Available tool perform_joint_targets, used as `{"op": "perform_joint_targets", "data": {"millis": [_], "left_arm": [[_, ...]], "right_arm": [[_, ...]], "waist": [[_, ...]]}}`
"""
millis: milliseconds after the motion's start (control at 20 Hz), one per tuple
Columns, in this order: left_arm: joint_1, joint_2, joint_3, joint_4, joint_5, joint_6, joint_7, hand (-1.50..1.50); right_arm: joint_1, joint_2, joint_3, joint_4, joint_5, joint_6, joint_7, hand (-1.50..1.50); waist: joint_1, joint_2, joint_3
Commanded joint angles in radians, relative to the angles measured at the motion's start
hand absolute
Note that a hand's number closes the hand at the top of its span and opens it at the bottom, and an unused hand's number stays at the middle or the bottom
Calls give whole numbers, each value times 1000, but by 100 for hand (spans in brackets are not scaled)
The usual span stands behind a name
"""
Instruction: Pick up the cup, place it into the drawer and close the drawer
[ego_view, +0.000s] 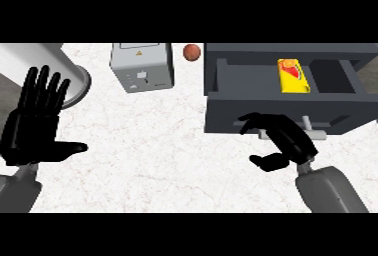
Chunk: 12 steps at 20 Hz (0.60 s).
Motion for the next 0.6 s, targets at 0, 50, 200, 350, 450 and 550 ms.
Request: {"op": "perform_joint_targets", "data": {"millis": [0, 50, 200, 350, 450, 550], "left_arm": [[39, -19, 30, 40, -20, -78, -49, -150], [74, 38, 60, -77, 0, -54, 40, -150], [113, 12, 106, -28, 7, -123, 20, -150], [148, 27, 126, -74, 17, -155, 42, -150], [131, -11, 125, -52, -22, -141, 33, -150], [145, 2, 147, -116, -6, -136, 67, -150]], "right_arm": [[-118, 66, 21, 226, 91, -57, 2, -150], [-128, 50, -2, 225, 82, -34, 0, -150], [-185, 71, -39, 382, 87, -81, -83, -150], [-266, 54, -104, 567, 77, -129, -174, -150], [-355, 81, -125, 686, 89, -164, -209, -150], [-410, 79, -150, 746, 67, -111, -207, -150]], "waist": [[3, 2, 0], [3, -1, 0], [1, 0, 0], [11, 3, 1], [9, 3, 1], [11, 2, 1]]}}
